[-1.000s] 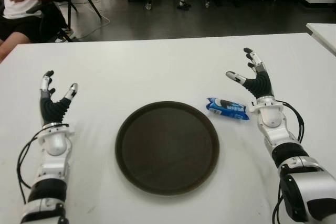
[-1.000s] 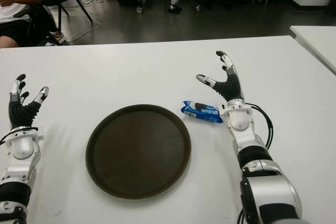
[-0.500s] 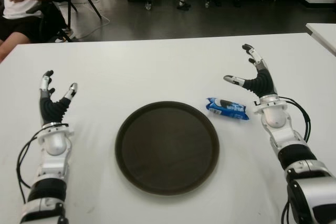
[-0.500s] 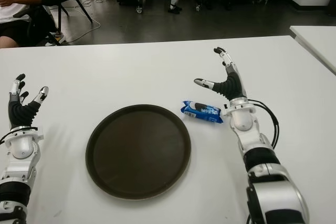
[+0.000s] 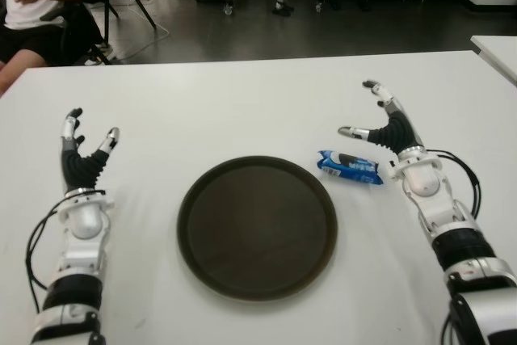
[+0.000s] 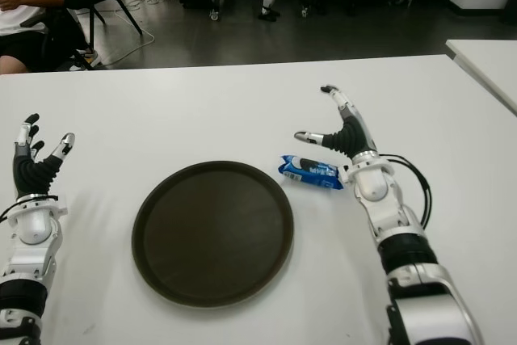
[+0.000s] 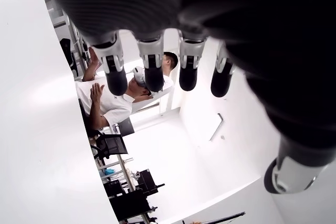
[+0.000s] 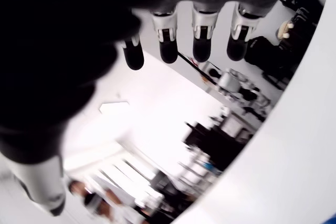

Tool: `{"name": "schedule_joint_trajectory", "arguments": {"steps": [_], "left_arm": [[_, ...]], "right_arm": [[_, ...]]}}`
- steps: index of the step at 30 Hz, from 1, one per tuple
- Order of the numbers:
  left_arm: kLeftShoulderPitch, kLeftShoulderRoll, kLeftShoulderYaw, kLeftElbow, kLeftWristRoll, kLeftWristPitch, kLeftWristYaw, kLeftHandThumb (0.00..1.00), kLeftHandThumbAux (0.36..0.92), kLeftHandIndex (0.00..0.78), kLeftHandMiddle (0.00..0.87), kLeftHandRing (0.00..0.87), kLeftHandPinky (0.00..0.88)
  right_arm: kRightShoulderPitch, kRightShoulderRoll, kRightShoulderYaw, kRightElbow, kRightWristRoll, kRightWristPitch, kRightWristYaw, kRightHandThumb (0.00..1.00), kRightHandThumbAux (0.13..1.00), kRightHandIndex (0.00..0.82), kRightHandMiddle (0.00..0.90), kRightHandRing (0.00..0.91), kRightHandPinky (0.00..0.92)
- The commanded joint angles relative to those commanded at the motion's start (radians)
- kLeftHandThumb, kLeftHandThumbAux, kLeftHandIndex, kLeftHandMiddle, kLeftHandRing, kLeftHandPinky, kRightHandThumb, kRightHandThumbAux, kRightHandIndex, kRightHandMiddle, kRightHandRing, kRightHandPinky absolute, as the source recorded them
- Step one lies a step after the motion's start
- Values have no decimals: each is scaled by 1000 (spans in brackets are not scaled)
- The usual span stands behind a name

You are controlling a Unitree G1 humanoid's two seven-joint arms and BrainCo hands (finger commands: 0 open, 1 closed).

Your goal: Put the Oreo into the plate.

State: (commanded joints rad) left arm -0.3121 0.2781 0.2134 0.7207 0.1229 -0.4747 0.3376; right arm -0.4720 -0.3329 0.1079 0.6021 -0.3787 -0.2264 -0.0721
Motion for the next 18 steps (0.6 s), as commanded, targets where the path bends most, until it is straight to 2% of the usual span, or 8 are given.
{"name": "schedule_joint_trajectory", "arguments": {"steps": [6, 11, 18], "left_arm": [[-1, 0, 0, -1, 0, 1, 0, 0, 595, 16, 0, 0, 0], [-1, 0, 0, -1, 0, 1, 0, 0, 595, 16, 0, 0, 0], [3, -1, 0, -8, 1, 2, 1, 0, 595, 16, 0, 0, 0]], "right_arm": [[22, -33, 65, -166, -100, 231, 113, 0, 699, 0, 32, 35, 29], [34, -51, 103, -264, -143, 365, 207, 0, 681, 0, 30, 32, 38], [49, -74, 143, -354, -199, 465, 270, 0, 646, 0, 17, 15, 35]]}}
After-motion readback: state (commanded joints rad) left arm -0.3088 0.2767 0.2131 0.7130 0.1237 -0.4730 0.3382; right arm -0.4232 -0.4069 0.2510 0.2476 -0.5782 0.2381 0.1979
